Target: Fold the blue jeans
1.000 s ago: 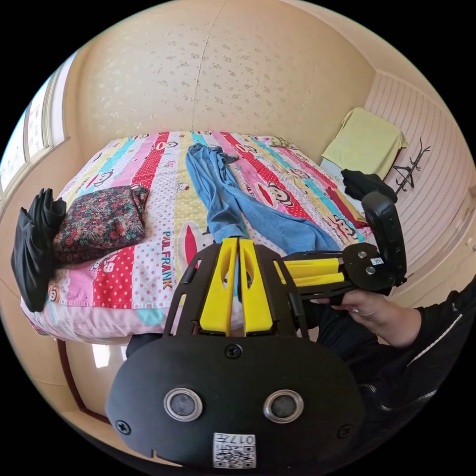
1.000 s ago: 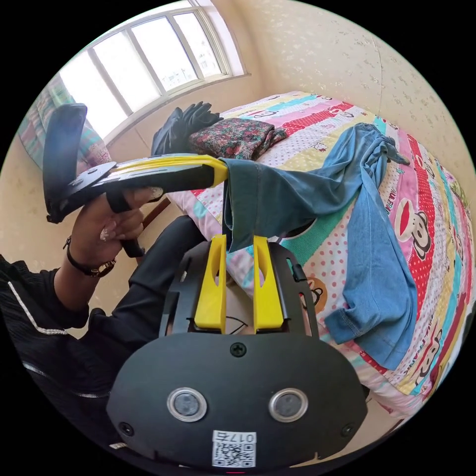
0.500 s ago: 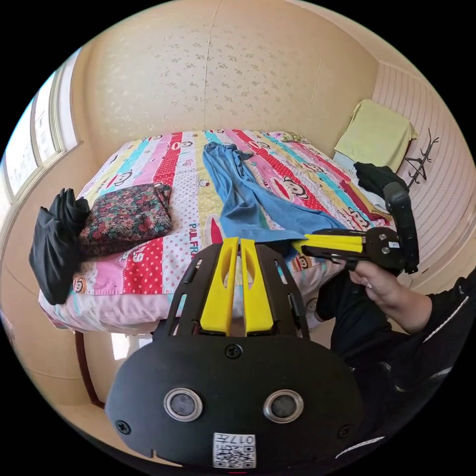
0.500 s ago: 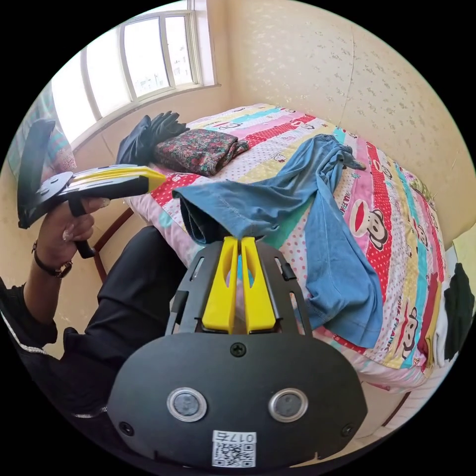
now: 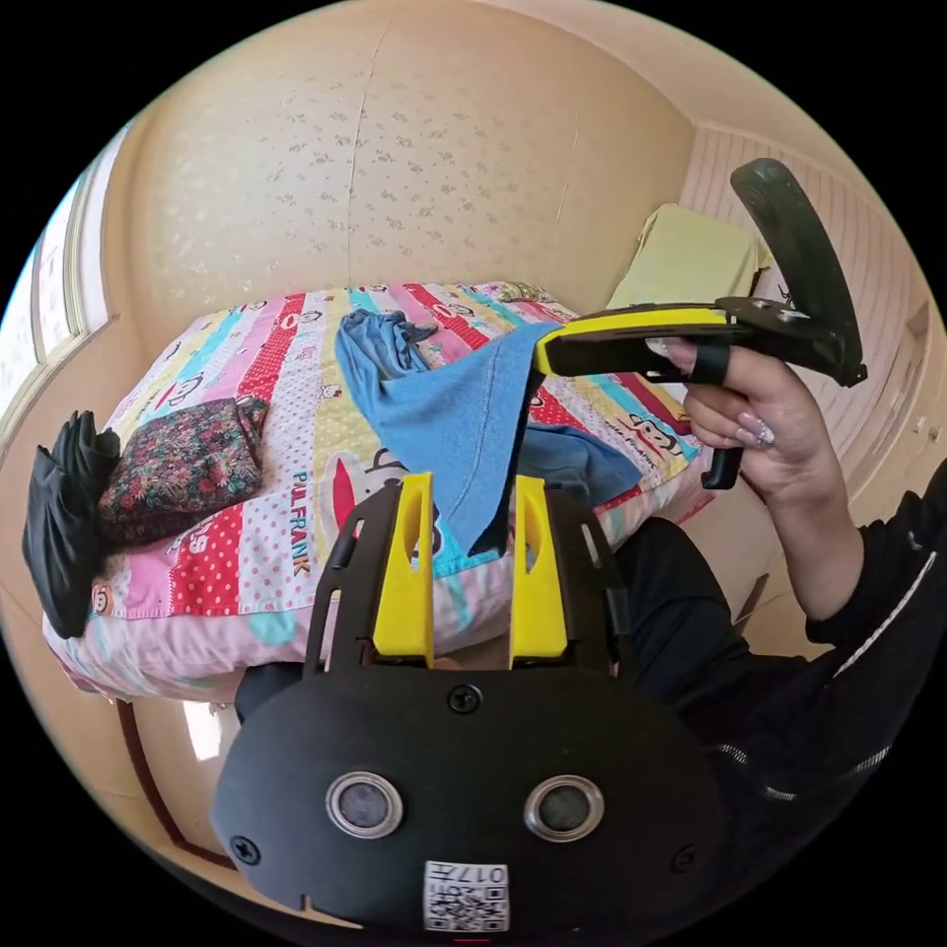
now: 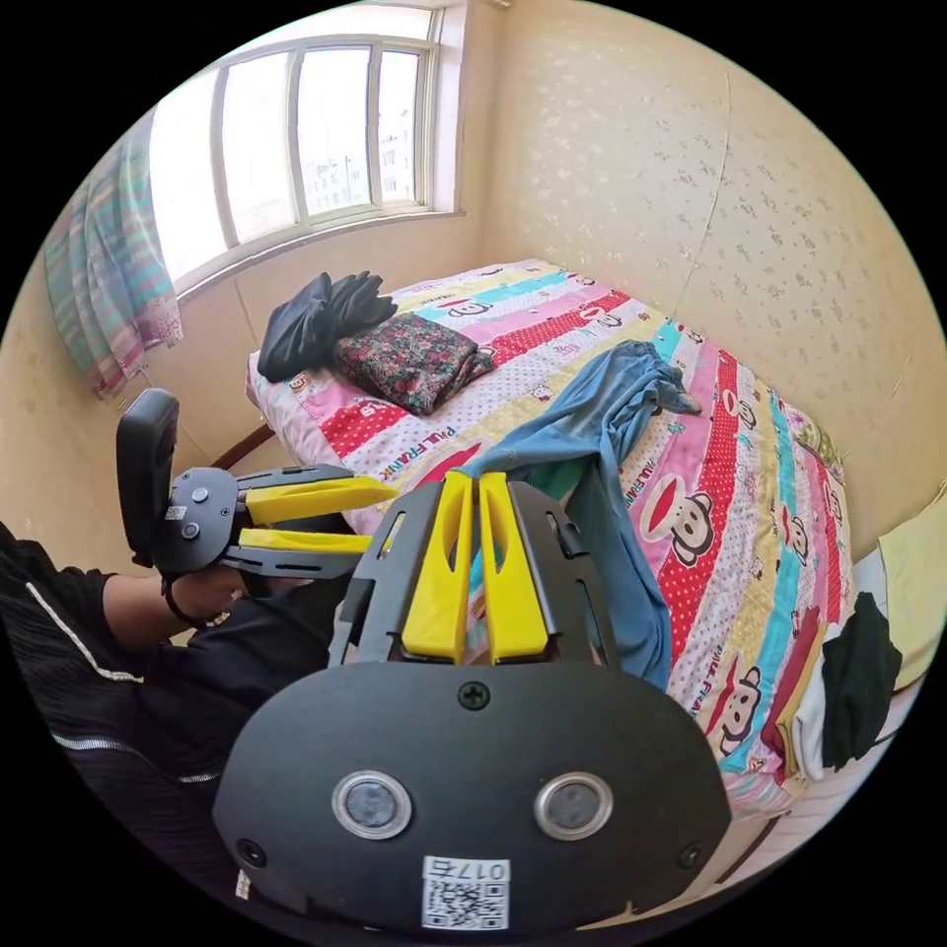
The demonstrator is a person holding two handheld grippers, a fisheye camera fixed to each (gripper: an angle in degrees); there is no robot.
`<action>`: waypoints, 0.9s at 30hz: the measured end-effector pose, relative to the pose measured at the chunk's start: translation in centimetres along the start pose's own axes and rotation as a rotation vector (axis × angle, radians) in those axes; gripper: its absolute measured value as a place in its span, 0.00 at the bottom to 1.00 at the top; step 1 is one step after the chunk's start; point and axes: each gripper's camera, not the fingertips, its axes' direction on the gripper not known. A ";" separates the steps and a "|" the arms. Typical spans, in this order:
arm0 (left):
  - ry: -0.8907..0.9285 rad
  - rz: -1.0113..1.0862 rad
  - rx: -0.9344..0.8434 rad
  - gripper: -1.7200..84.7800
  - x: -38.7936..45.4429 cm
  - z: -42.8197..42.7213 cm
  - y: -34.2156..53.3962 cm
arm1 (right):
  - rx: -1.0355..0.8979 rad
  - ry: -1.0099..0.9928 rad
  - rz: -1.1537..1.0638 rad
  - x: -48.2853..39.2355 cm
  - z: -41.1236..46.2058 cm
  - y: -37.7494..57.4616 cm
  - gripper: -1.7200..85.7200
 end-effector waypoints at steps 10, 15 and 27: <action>-0.065 -0.091 0.001 0.16 0.0 1.3 0.3 | 0.004 -0.005 -0.006 -0.7 -1.2 -0.8 0.03; -0.086 -0.103 -0.028 0.15 0.2 1.9 0.4 | 0.010 -0.011 -0.012 -1.0 -1.6 -1.1 0.03; -0.236 -0.102 -0.101 0.05 0.5 6.4 1.7 | 0.030 0.018 0.012 -0.1 -2.5 -1.1 0.03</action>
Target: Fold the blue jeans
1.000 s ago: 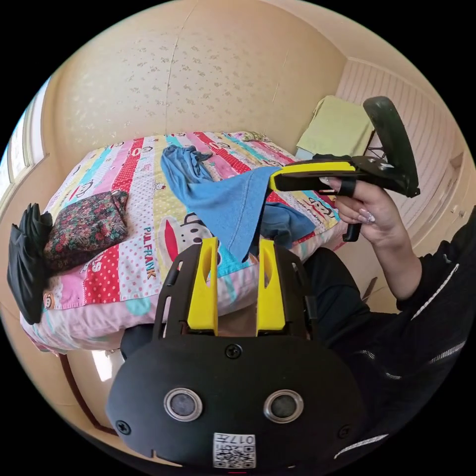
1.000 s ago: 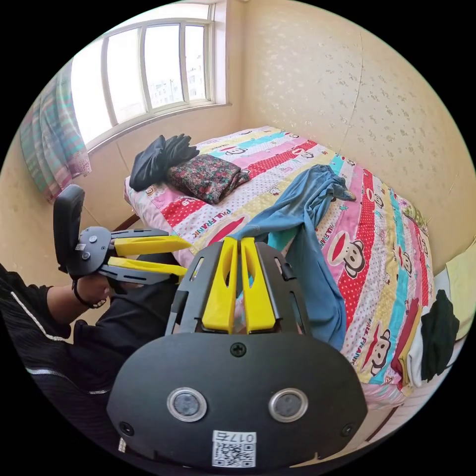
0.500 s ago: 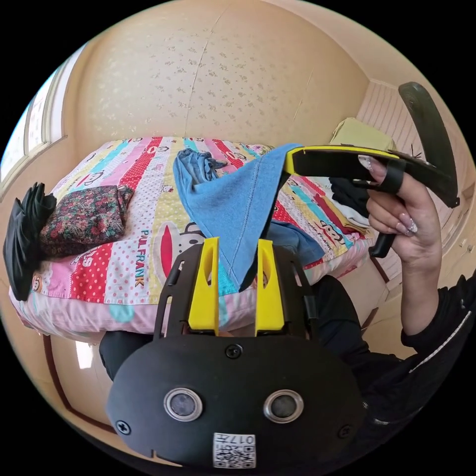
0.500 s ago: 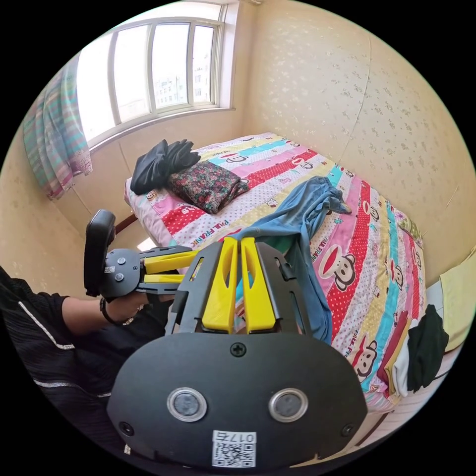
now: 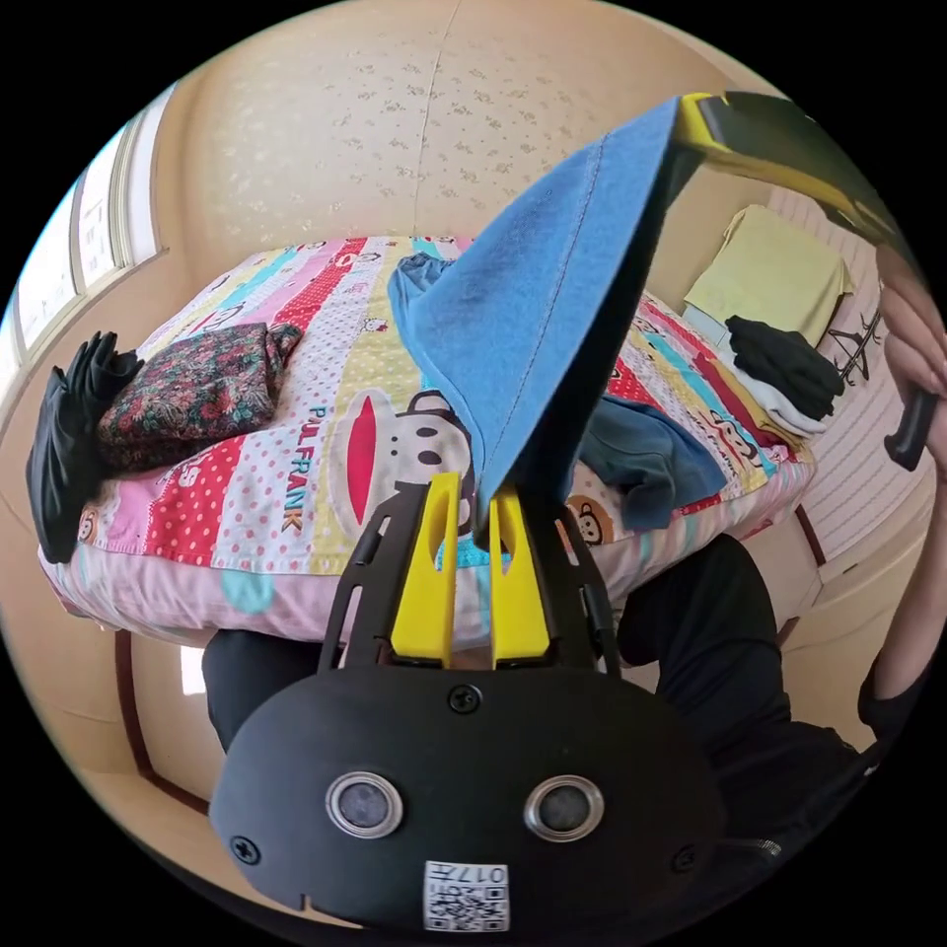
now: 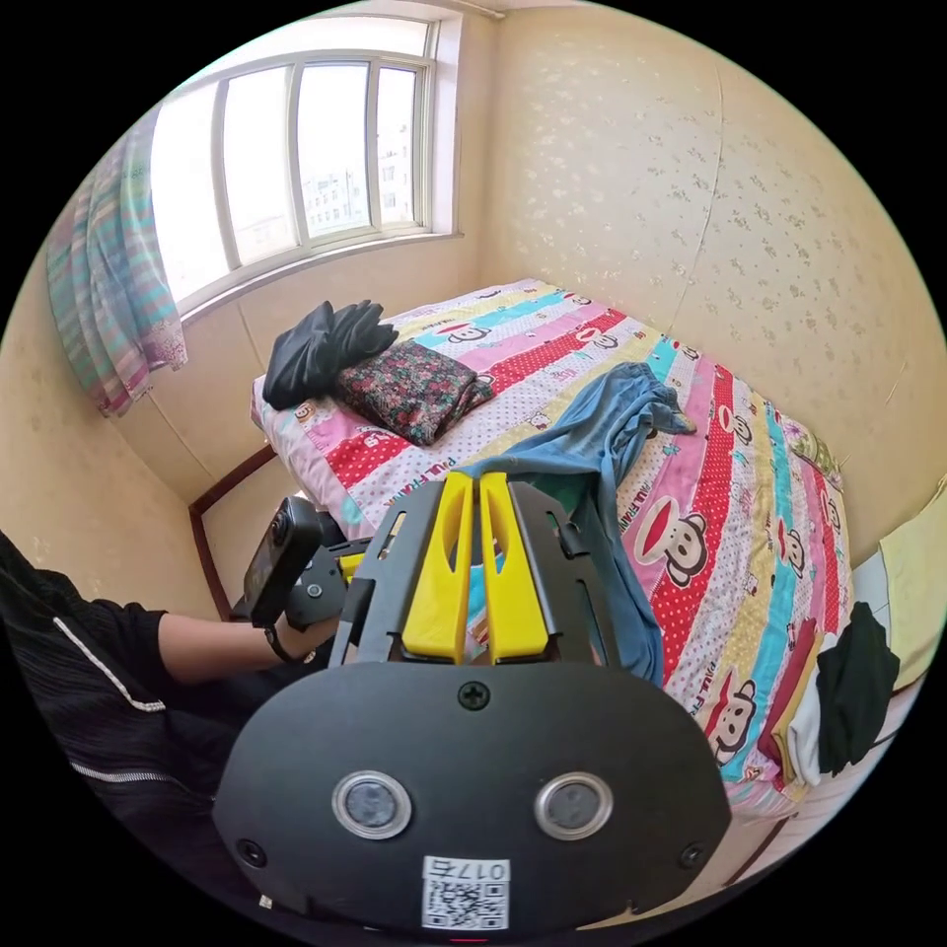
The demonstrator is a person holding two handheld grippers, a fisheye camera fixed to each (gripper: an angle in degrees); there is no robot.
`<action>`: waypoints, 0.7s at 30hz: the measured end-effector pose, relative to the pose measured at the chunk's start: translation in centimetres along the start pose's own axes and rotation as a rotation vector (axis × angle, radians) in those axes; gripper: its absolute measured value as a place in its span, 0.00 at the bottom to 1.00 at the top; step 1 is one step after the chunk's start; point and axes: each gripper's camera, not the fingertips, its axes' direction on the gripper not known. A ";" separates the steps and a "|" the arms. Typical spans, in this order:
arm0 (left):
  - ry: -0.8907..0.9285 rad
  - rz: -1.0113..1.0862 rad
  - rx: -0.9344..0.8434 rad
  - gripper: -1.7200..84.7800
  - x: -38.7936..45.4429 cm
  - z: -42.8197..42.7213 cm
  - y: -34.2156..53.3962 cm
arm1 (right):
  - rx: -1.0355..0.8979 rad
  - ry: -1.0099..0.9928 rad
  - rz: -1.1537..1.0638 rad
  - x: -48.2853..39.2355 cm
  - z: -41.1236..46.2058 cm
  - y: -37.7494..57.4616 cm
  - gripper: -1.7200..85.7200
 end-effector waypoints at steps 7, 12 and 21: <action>-0.189 0.079 0.241 0.02 -4.1 -12.5 -1.9 | -0.025 0.022 -0.054 0.6 -1.5 0.8 0.03; -0.357 0.172 0.147 0.02 -3.3 -10.2 1.5 | -0.093 0.055 -0.017 -1.5 6.1 6.0 0.03; -0.364 0.167 0.021 0.02 -4.9 -3.2 5.9 | -0.168 0.096 -0.125 -5.0 13.4 10.0 0.04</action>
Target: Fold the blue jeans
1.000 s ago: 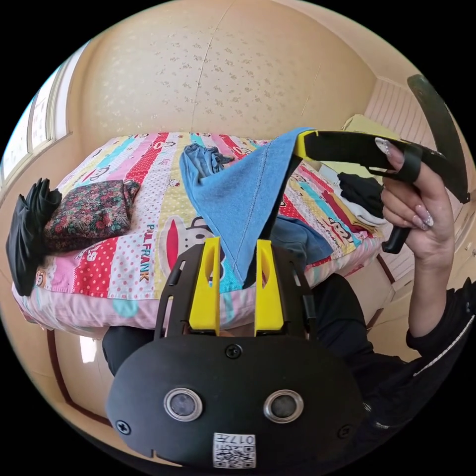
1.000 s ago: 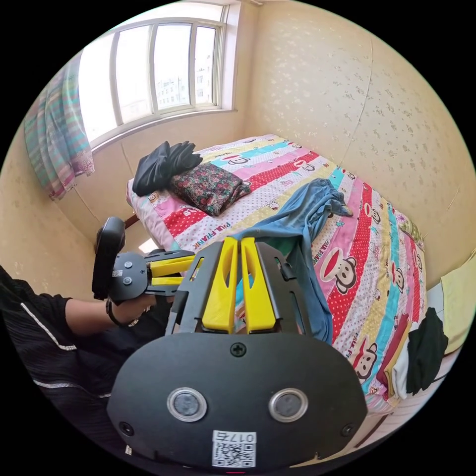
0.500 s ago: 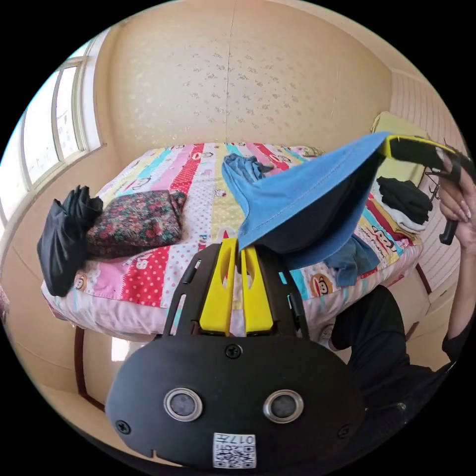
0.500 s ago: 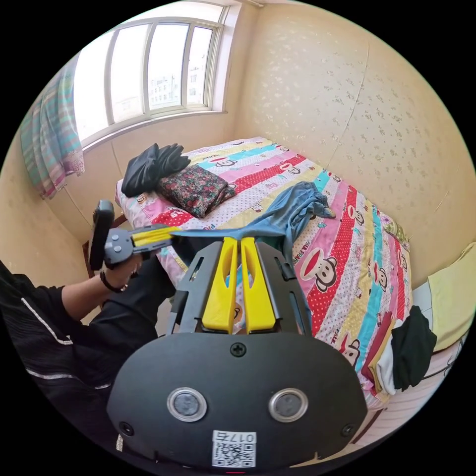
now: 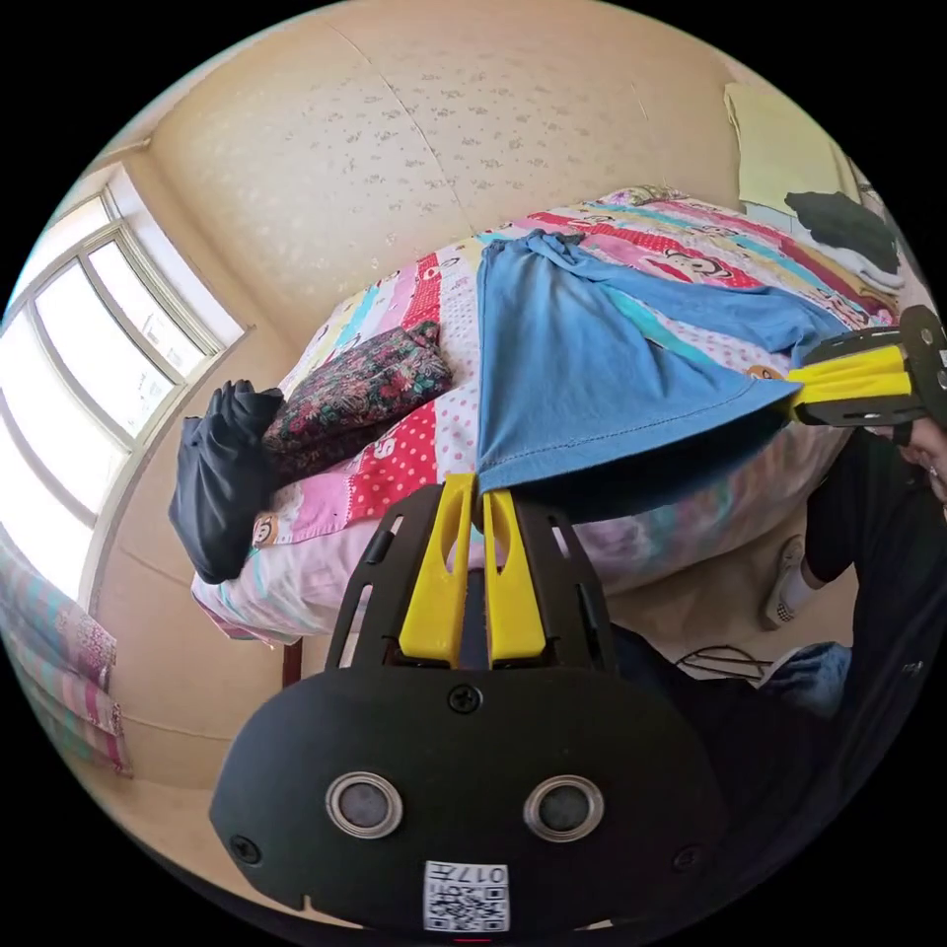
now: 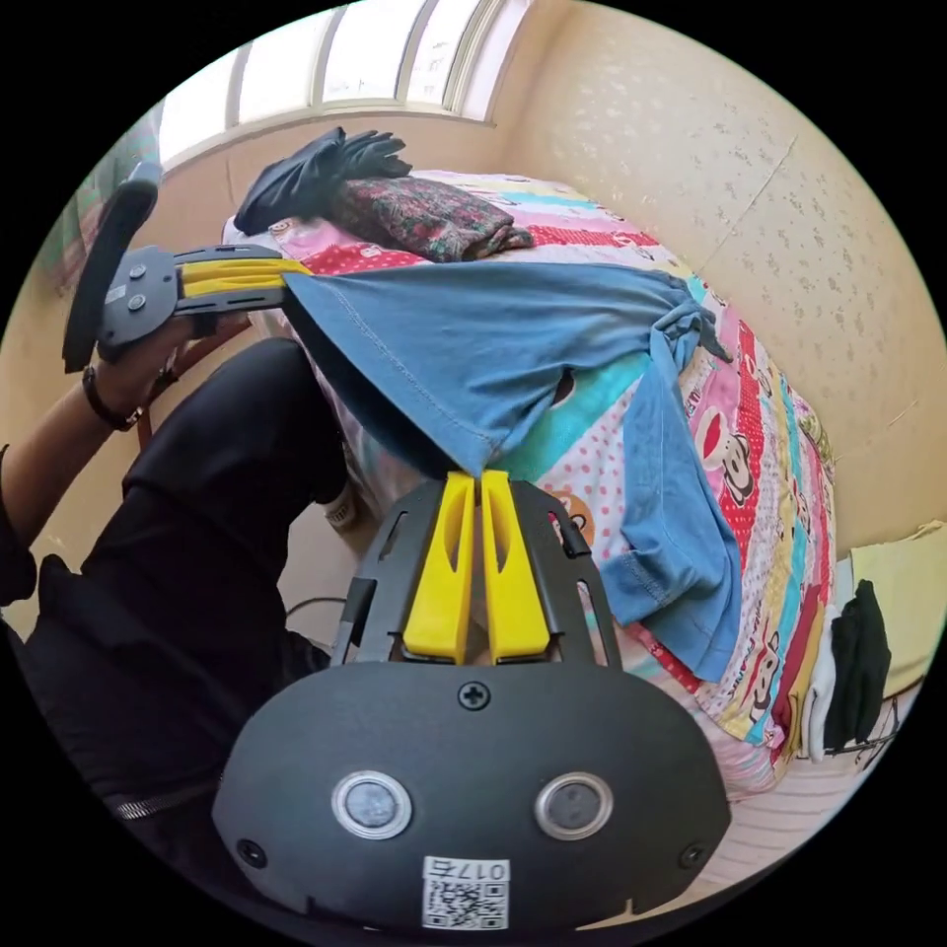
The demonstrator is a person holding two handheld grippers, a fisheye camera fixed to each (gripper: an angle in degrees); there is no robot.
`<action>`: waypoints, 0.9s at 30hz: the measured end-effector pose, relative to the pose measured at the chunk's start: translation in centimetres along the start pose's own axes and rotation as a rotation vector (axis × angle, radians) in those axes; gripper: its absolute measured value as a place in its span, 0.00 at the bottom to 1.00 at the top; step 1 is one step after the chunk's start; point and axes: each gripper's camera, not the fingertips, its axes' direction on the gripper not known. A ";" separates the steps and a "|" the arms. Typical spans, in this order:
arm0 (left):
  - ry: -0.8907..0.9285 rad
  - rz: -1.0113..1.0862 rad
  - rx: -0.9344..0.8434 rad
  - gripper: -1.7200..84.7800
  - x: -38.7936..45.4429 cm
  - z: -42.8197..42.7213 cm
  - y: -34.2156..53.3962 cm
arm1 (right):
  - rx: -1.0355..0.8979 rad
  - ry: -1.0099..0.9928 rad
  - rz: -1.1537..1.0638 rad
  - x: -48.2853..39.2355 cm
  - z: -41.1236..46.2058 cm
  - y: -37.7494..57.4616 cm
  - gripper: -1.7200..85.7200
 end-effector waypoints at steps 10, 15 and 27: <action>0.254 -0.224 -0.159 0.07 -7.1 3.3 4.5 | -0.182 -0.164 -0.038 0.8 7.5 3.3 0.07; 0.226 -0.250 -0.091 0.09 -8.4 -1.1 3.9 | -0.142 -0.317 0.307 11.2 4.0 8.0 0.15; 0.851 0.074 0.098 0.11 8.3 -0.1 -11.4 | -0.125 -0.161 0.835 31.0 7.2 19.7 0.12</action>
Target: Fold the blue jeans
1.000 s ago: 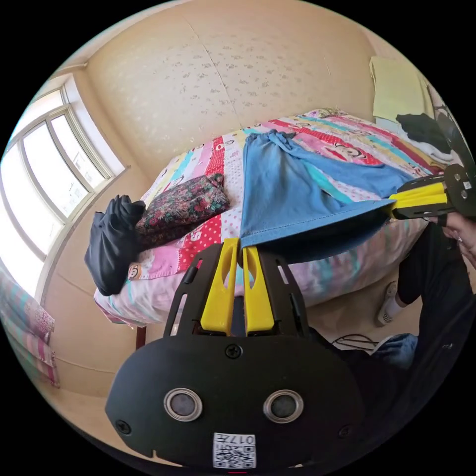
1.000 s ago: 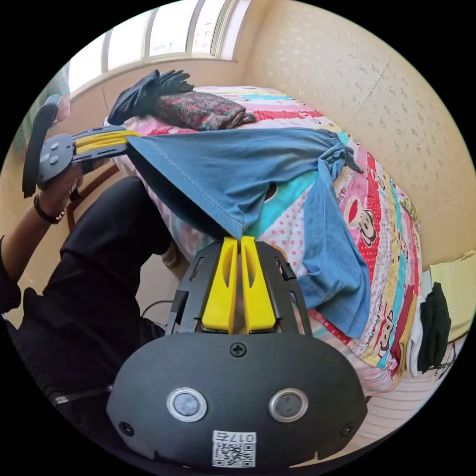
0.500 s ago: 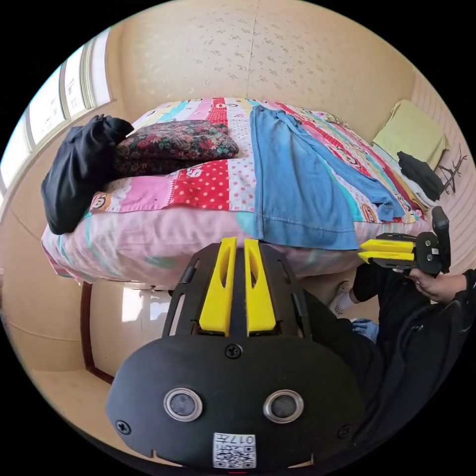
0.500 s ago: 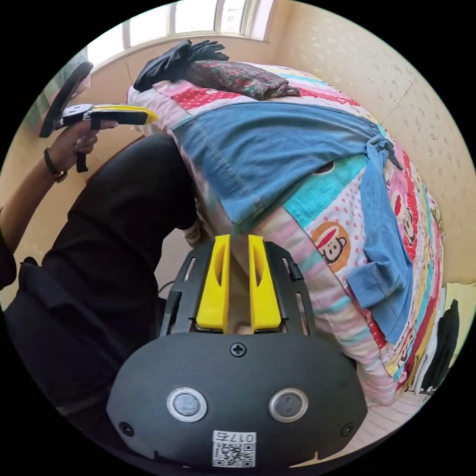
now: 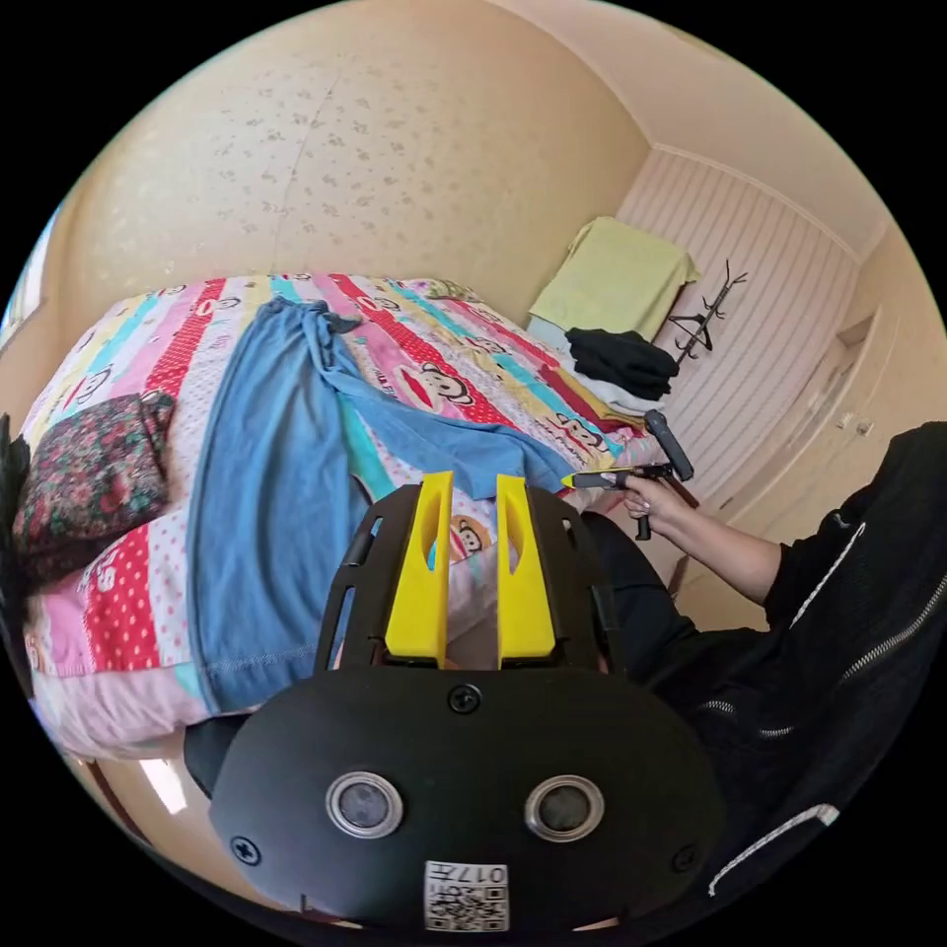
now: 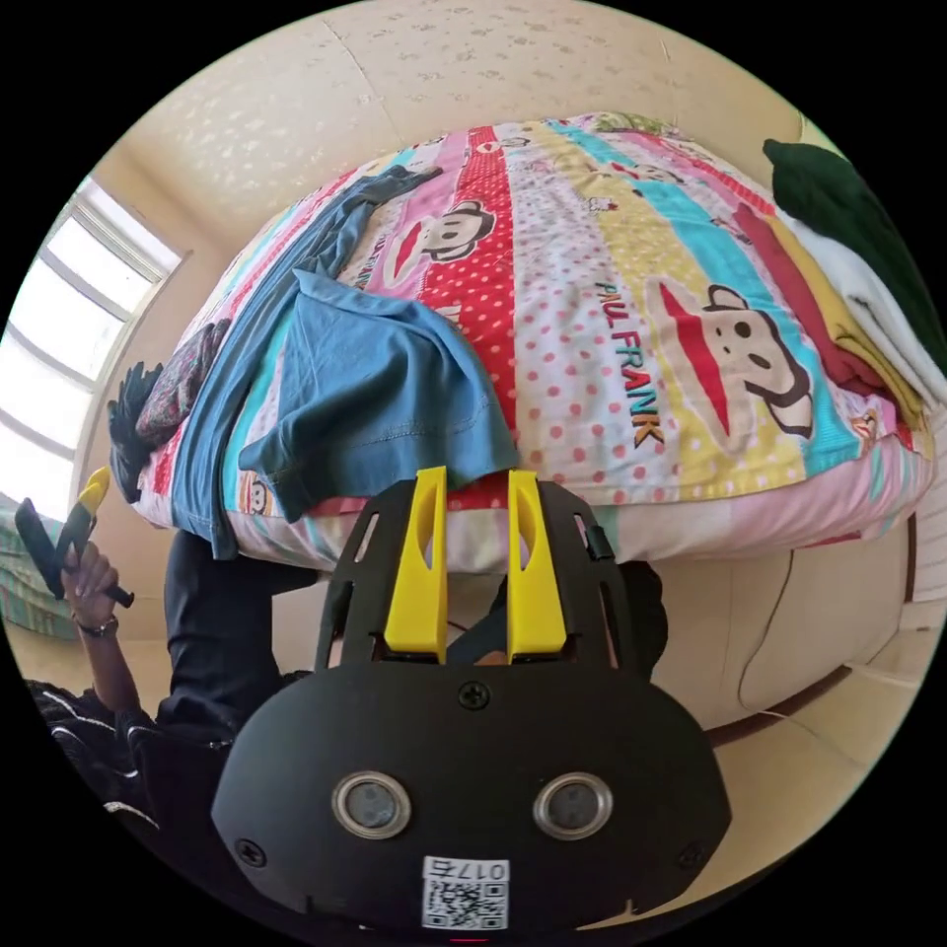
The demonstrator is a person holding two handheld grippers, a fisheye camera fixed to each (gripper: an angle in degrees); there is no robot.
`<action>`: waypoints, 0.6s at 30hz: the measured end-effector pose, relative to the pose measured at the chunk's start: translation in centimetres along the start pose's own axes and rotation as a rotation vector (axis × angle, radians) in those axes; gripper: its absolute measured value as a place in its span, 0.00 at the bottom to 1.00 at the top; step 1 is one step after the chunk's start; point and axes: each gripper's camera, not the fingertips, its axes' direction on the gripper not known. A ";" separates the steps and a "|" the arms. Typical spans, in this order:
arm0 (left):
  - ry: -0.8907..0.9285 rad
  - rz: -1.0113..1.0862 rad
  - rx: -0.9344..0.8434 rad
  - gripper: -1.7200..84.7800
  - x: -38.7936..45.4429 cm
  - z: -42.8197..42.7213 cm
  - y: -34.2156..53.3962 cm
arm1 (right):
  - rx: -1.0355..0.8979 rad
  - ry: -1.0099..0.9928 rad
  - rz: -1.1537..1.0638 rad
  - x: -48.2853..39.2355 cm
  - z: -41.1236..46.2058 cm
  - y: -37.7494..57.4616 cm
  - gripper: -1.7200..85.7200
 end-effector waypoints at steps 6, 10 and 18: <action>0.072 0.095 -0.057 0.12 3.4 3.3 -2.8 | 0.189 -0.050 -0.169 -3.7 -7.4 -1.0 0.06; 0.023 0.181 -0.039 0.16 5.7 3.1 -3.8 | 0.200 -0.092 -0.402 -8.6 -11.2 -1.8 0.06; -0.283 -0.016 0.064 0.13 5.4 0.9 -4.0 | 0.157 -0.152 -0.753 -17.7 -11.7 -4.3 0.06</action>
